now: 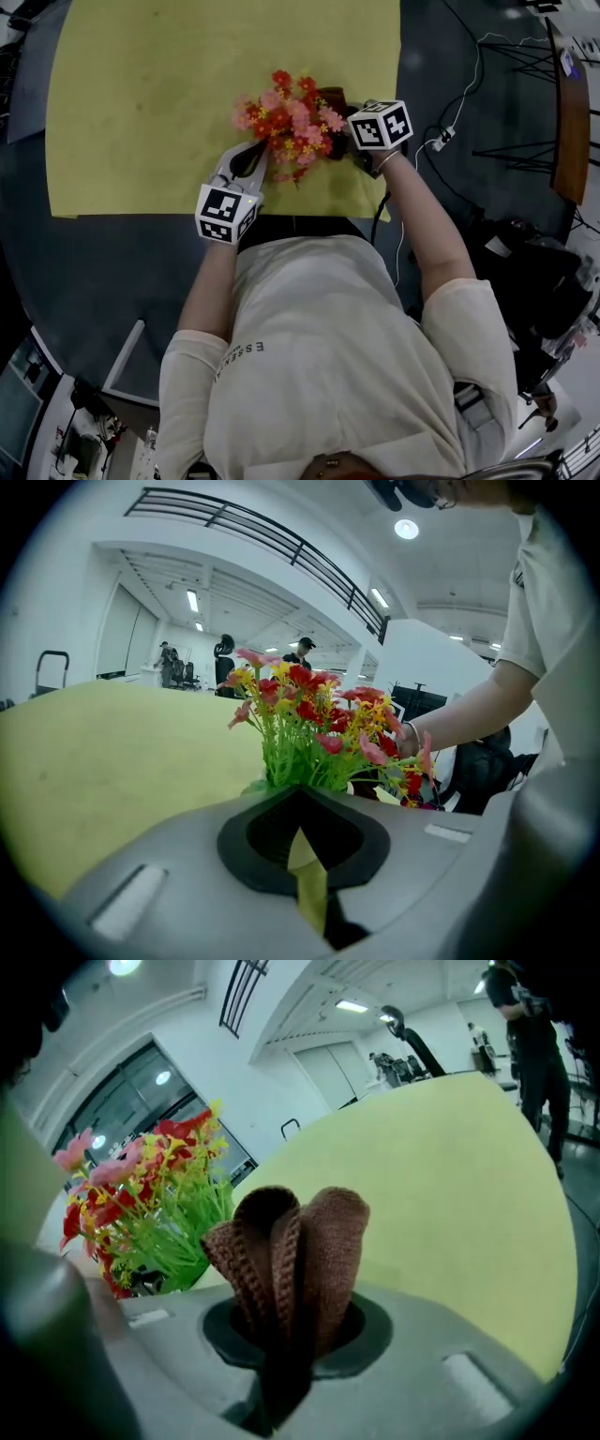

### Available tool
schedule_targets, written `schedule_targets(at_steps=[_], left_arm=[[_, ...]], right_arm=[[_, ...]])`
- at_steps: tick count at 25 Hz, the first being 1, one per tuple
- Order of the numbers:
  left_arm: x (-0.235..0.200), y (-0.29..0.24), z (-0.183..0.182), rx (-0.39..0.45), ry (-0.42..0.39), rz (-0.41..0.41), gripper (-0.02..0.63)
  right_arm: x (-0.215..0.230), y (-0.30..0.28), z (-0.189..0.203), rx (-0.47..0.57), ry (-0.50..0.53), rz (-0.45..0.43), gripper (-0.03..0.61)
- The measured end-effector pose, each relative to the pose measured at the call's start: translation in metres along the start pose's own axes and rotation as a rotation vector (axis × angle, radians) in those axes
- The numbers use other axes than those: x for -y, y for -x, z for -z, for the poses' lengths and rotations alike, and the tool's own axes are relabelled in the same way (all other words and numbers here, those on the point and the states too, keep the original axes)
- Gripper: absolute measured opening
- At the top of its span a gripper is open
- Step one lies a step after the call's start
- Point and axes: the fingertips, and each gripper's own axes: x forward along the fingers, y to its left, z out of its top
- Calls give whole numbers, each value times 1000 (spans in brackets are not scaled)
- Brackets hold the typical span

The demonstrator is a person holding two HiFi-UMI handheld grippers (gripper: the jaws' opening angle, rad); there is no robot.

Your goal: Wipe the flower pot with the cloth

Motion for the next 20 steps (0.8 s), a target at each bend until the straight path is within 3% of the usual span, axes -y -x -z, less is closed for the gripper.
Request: schedule_targets(at_steps=[6, 11, 16, 20], left_arm=[[0, 1, 0, 45, 72, -79, 14], [1, 0, -1, 61, 66, -116, 14], [-6, 1, -5, 74, 88, -157, 14], [-7, 3, -3, 101, 165, -214, 14]], right_arm=[[-18, 10, 27, -88, 149, -14, 48], [-42, 16, 56, -133, 279, -46, 48], [-68, 20, 69, -170, 341, -156, 48], [-45, 27, 51, -98, 269, -100, 48]])
